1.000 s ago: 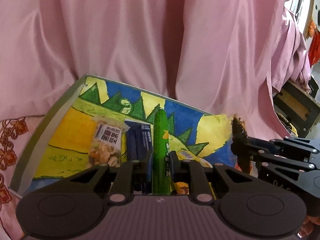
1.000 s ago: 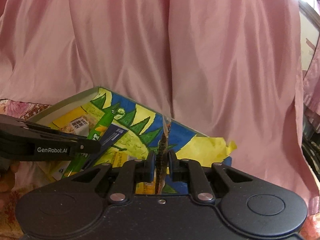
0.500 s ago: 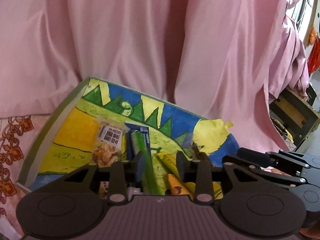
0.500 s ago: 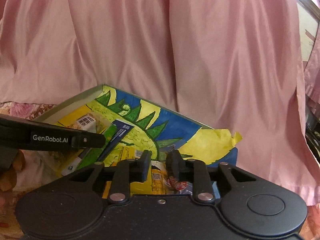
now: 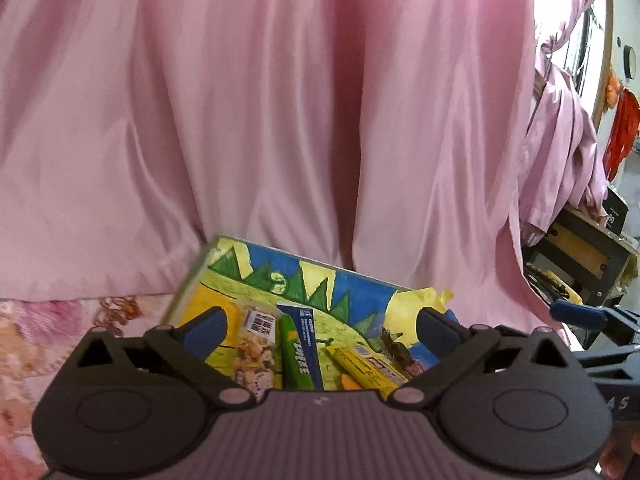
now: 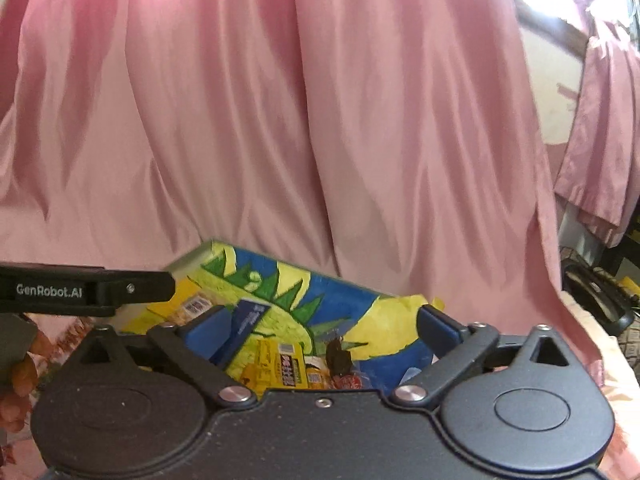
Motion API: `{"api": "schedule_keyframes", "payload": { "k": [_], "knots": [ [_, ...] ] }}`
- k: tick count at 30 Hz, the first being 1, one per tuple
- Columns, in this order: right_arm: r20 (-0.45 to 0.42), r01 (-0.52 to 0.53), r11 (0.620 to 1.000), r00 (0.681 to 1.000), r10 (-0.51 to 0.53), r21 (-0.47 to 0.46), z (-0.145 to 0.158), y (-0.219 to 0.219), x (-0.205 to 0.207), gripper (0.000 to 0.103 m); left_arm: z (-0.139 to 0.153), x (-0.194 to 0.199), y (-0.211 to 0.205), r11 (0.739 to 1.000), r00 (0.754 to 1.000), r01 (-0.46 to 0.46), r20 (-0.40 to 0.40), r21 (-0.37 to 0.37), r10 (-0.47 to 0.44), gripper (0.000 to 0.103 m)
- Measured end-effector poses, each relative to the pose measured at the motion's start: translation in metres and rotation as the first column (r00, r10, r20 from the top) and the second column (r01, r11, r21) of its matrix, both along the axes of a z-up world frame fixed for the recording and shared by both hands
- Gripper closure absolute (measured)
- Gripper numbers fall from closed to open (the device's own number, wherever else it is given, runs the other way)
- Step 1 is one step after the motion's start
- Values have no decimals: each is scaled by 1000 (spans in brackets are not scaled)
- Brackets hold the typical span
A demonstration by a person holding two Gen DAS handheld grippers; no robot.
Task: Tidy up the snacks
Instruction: 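Raise both tools away from the tray back over the remaining snacks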
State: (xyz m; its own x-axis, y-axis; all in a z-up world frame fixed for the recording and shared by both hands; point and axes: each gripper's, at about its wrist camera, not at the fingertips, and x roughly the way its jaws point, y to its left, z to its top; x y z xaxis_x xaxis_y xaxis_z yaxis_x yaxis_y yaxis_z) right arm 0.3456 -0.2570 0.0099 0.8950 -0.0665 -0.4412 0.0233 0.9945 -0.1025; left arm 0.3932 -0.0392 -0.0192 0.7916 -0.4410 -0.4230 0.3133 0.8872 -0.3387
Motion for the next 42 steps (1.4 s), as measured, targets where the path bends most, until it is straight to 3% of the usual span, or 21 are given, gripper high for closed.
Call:
{"api": "schedule_keyframes", "payload": {
  "k": [10, 22, 31, 42],
  "knots": [
    [99, -32, 998, 995, 27, 59, 31, 19, -69, 1, 31, -74, 35, 997, 994, -29, 109, 67, 21, 0],
    [130, -65, 992, 990, 51, 105, 40, 41, -162, 1, 44, -175, 75, 981, 995, -70, 84, 180, 55, 0],
    [77, -111, 985, 992, 101, 133, 29, 71, -229, 1, 39, -243, 87, 968, 995, -84, 66, 236, 70, 0],
    [-69, -96, 981, 992, 109, 166, -11, 89, -259, 1, -3, -268, 107, 957, 989, -119, -48, 263, 136, 0]
  ]
}}
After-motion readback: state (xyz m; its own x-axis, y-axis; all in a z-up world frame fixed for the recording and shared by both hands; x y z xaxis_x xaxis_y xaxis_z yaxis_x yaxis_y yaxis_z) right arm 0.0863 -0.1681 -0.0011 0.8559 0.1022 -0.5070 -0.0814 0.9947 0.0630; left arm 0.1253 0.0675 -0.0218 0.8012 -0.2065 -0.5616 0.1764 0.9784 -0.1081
